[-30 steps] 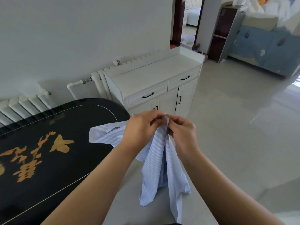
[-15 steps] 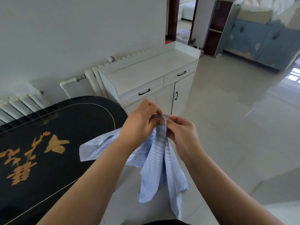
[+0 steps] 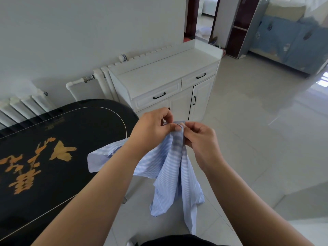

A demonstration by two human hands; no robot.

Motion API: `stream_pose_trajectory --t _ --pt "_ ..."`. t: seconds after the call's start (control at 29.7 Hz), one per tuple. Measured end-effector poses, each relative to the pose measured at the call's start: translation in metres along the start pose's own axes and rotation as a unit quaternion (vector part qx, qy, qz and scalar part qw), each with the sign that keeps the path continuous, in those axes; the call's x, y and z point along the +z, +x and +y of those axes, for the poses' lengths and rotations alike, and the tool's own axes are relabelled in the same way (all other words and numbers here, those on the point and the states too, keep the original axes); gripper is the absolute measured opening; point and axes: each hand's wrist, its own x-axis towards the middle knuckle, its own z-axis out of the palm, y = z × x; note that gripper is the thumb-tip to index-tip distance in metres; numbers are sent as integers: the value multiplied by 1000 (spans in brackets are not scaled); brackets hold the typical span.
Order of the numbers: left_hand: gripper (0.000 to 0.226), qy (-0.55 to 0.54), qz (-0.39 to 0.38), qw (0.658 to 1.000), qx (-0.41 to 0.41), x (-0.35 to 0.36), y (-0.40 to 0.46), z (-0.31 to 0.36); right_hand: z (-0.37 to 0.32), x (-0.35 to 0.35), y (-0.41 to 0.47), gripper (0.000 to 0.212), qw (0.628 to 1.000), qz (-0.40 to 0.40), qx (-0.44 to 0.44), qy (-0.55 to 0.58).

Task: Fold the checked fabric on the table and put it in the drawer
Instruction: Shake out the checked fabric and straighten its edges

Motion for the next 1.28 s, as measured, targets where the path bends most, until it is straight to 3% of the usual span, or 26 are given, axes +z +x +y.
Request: stream_pose_trajectory --t 0.3,0.44,0.54,0.71,0.87,0.94,1.01,1.14,1.28 --pt "27 -33 7 999 -20 1 2 -5 1 0 1 17 999 1 -27 -23" --pt "27 -51 9 998 -23 2 1 -7 4 -3 -2 29 999 -21 -16 17" --pt "25 -60 9 998 -24 3 1 -7 10 -2 -6 6 999 -25 -41 15" --pt "24 -46 5 998 -30 8 0 -5 16 -5 -2 13 996 10 -81 -25" --pt "25 70 56 996 27 14 -9 -16 15 -5 9 10 996 39 -82 -25" --pt "32 177 108 977 47 19 -22 -31 13 -9 17 6 994 74 -76 -12" --pt "32 242 144 958 49 24 -37 -52 8 -15 24 14 993 96 -75 -11" --pt "30 309 96 946 -4 26 -52 -94 -6 -22 40 21 991 107 -77 -9" --pt "33 410 75 909 -32 22 -53 -124 -22 -23 54 12 990 120 -77 4"
